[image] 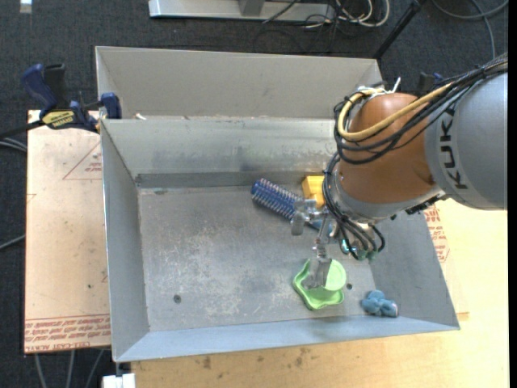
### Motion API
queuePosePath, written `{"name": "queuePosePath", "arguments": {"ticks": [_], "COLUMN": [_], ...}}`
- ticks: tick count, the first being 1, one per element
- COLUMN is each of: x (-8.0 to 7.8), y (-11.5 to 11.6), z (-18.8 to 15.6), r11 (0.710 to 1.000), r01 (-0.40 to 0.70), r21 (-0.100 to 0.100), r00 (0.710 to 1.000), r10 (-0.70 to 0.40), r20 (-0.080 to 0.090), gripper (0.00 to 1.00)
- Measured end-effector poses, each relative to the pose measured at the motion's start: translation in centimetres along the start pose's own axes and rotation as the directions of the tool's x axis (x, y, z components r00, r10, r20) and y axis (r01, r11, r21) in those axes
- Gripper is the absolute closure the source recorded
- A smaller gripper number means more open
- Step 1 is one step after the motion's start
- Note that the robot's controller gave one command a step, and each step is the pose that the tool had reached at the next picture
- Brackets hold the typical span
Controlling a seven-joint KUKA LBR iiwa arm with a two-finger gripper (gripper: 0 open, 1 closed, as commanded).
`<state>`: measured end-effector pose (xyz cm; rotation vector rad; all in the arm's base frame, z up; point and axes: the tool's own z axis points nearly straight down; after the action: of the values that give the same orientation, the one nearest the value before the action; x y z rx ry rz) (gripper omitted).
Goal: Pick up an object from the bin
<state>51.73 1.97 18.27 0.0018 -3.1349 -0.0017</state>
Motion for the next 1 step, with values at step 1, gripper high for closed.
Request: {"name": "queuePosePath", "arguments": {"ticks": [1], "x": [3.49], "y": [-5.03], "z": [8.33], "r11": [0.959], "r01": [0.285], "r21": [0.003], "r00": [0.959], "r10": [-0.285], "r20": [0.009], "gripper": [0.00]}}
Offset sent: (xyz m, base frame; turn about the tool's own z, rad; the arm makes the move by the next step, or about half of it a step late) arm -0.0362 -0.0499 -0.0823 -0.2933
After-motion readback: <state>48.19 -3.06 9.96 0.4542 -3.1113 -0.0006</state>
